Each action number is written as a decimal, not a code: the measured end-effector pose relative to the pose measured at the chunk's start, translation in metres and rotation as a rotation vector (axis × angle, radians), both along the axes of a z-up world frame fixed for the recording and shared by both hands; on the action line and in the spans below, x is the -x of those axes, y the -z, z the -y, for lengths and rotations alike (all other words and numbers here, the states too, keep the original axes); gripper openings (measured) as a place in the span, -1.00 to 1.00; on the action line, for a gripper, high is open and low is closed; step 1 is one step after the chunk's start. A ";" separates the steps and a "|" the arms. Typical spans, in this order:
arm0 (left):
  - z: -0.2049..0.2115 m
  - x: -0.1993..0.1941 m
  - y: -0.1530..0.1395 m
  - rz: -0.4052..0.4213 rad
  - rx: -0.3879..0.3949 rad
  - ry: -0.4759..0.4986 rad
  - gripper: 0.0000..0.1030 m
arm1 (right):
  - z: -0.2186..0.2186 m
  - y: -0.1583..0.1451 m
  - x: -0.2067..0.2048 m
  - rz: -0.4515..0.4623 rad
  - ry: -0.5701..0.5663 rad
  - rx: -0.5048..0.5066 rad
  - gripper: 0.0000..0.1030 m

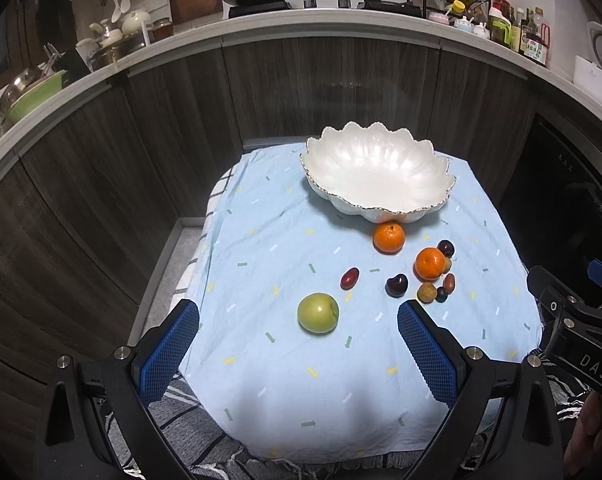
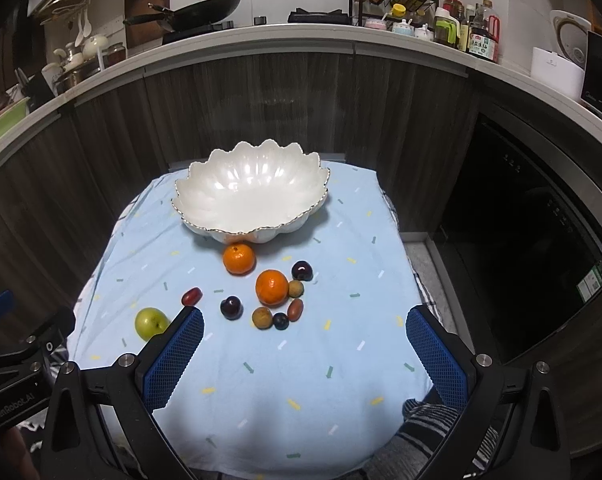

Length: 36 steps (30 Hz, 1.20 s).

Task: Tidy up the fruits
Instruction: 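Reach the left gripper to the green apple while the right gripper approaches a red date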

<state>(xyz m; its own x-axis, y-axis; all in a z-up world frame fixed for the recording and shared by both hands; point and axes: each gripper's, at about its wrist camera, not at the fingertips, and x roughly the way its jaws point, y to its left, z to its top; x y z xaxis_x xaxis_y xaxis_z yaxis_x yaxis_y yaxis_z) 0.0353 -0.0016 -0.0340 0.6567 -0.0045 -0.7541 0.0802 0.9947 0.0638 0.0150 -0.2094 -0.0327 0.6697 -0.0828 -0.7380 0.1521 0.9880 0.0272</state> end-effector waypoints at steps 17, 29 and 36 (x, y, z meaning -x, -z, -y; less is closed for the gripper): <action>0.001 -0.034 0.034 -0.043 -0.006 0.004 0.91 | -0.004 0.034 -0.038 -0.041 -0.021 0.004 0.96; 0.005 -0.059 0.068 -0.097 0.003 0.015 0.85 | -0.002 0.061 -0.060 -0.067 -0.017 0.015 0.92; 0.008 -0.068 0.088 -0.114 -0.003 0.012 0.84 | -0.003 0.079 -0.069 -0.094 -0.017 0.015 0.86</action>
<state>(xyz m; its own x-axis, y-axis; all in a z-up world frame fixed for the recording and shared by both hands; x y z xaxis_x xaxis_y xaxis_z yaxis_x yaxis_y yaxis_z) 0.1037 -0.0095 -0.1220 0.5664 -0.0093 -0.8241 0.0989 0.9935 0.0568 0.0842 -0.2064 -0.1117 0.5991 -0.0834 -0.7963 0.1362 0.9907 -0.0013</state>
